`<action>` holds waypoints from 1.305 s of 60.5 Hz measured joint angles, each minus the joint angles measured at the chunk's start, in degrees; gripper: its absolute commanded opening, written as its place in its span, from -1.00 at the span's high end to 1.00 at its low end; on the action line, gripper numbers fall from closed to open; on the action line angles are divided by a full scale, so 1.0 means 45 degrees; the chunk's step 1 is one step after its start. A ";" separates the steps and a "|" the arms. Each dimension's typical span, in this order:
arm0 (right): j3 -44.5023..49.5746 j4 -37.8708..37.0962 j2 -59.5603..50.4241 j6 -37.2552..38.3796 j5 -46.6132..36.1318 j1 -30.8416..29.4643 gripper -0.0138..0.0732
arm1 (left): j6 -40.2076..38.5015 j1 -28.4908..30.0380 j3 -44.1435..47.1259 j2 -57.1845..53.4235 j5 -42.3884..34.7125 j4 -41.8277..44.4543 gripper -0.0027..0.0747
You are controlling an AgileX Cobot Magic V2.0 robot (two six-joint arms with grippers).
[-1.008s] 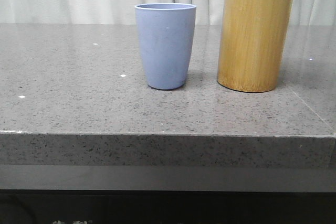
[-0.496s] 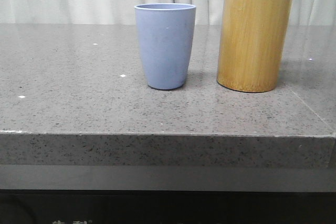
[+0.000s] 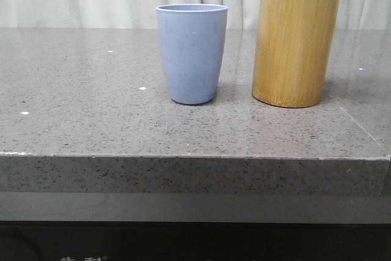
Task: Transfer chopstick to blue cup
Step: 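Lift the pink stick with the right gripper and lower it into the blue cup, then open the right gripper and withdraw it from the pink stick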
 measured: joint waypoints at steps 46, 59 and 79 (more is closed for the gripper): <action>-0.0365 0.0000 0.4037 0.0000 -0.0499 0.2566 0.08 | 0.0000 0.0000 0.0000 0.0000 0.0000 0.0000 0.98; -0.0365 0.0000 0.3667 -0.0020 -0.0067 0.2566 0.07 | 0.0000 0.0000 0.0000 0.0000 0.0000 0.0000 0.98; -0.3295 -0.0009 0.2256 -0.0020 0.6028 0.1609 0.74 | 0.0000 0.0000 0.0000 0.0000 0.0000 0.0000 0.98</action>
